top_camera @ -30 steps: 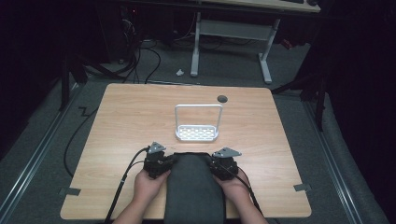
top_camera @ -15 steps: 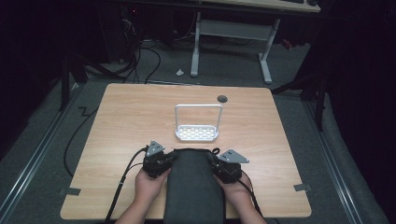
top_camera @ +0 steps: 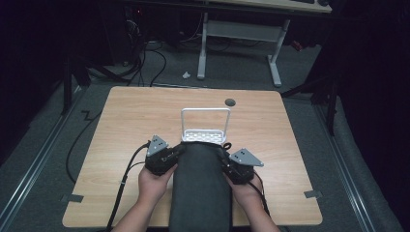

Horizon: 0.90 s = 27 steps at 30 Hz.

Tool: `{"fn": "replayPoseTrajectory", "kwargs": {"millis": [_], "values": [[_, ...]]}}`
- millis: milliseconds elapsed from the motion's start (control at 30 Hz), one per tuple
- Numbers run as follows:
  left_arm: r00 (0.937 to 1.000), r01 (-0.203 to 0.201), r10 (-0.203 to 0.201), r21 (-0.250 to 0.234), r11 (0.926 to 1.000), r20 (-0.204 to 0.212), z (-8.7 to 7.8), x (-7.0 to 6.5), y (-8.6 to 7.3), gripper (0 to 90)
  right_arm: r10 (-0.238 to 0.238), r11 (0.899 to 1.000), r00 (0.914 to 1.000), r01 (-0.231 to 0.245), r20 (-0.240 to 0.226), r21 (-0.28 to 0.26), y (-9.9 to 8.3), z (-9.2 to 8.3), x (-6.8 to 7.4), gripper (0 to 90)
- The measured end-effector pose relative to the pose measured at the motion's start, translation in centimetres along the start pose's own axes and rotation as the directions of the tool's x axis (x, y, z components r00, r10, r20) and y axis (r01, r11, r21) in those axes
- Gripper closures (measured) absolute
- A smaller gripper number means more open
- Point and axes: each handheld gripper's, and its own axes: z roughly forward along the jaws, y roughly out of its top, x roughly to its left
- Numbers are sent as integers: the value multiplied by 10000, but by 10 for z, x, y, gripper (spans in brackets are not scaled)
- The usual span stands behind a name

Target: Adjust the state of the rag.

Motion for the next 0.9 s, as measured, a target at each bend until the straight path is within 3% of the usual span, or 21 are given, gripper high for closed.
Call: {"fn": "replayPoseTrajectory", "kwargs": {"millis": [400, 633, 900], "values": [[9988, -496, 495, -975, 9940, -33, -13, -6, 46, 841, -215, 9931, 9992, 251, 332, -1143, 43, -18, -6, 801], [9957, -927, 917, -1705, 9810, -139, -22, -13, 80, 841, -262, 9817, 9979, 368, 592, -1866, 71, -28, -12, 801], [9930, -1181, 1158, -2174, 9689, -231, -26, -16, 107, 842, -338, 9668, 9961, 534, 821, -2498, 100, -38, -18, 801]]}}
